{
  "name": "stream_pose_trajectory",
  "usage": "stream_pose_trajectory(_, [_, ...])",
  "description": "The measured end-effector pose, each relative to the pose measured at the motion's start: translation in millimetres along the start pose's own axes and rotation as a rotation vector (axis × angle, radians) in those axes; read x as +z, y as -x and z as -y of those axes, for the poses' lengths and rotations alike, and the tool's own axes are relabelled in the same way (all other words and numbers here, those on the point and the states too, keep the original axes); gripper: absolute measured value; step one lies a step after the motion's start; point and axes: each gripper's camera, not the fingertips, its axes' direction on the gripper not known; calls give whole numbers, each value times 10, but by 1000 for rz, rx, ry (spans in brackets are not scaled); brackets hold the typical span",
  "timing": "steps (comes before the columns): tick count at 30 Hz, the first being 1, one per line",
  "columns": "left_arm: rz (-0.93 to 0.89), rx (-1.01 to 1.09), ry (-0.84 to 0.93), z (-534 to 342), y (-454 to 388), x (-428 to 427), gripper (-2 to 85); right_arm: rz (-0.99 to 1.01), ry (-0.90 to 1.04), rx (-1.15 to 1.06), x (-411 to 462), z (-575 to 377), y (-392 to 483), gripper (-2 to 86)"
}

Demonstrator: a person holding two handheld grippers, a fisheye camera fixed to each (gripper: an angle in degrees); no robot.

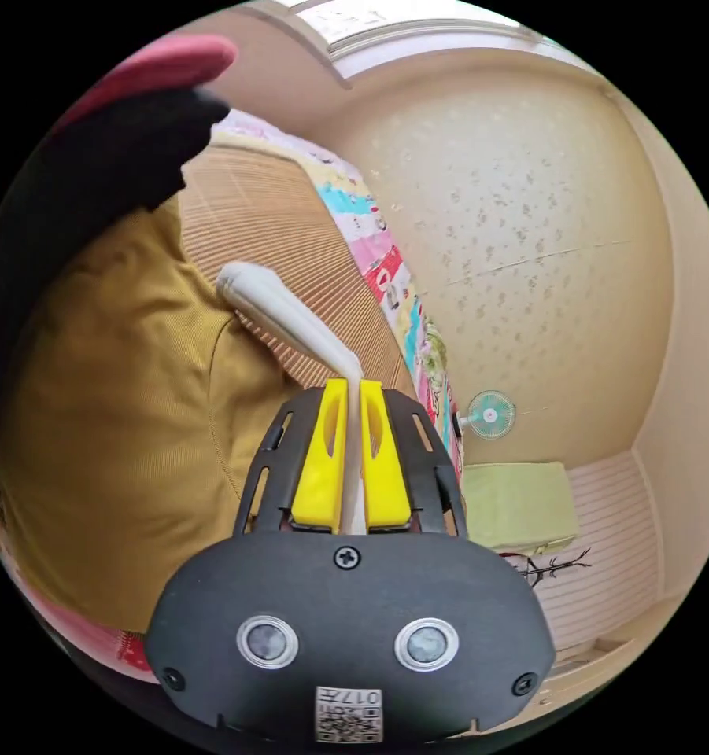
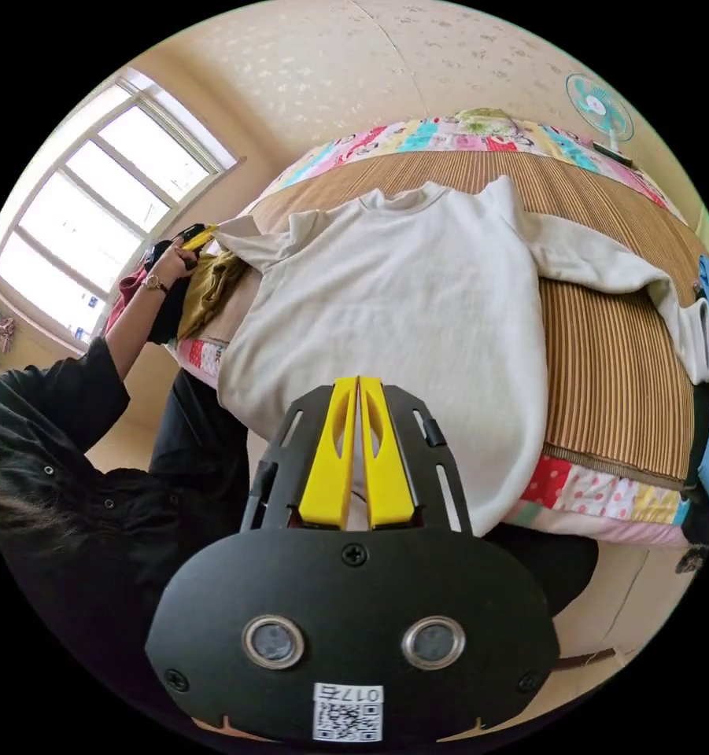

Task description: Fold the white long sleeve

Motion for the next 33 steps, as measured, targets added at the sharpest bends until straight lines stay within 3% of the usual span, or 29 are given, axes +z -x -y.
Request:
stream_pose_trajectory(3, [3, 265, -90, -329, -770, -298, 33, 29, 64, 121, 587, 303, -222, 6])
stream_pose_trajectory(6, [-143, 559, -66, -938, -1693, -184, 35, 32, 37, 232, 794, 403, -275, 5])
stream_pose_trajectory(9, [-258, 814, 140, -1722, -2553, 356, 37, 52, -11, 265, 661, 320, -365, 6])
stream_pose_trajectory(12, [-176, 1048, 483, -2688, -3054, 1316, 41, 147, -104, 324, 339, 70, -744, 8])
stream_pose_trajectory(13, [-109, 1106, 669, -3080, -3075, 1762, 47, 158, -135, 360, 178, -58, -960, 10])
stream_pose_trajectory(15, [-9, 1117, 839, -3548, -2923, 2246, 56, 211, -225, 370, -102, -288, -1297, 14])
stream_pose_trajectory(20, [-15, 1008, 784, -3980, -2408, 2135, 65, 275, -503, 630, -769, -741, -2503, 73])
stream_pose_trajectory(25, [-50, 865, 779, -3935, -2008, 1543, 65, 287, -556, 784, -672, -33, -3361, 145])
stream_pose_trajectory(29, [20, 774, 633, -3995, -1660, 839, 57, 177, -640, 924, -301, 625, -3825, 142])
stream_pose_trajectory(33, [59, 735, 677, -4178, -1490, 452, 54, -60, -710, 979, -225, 1012, -3813, 69])
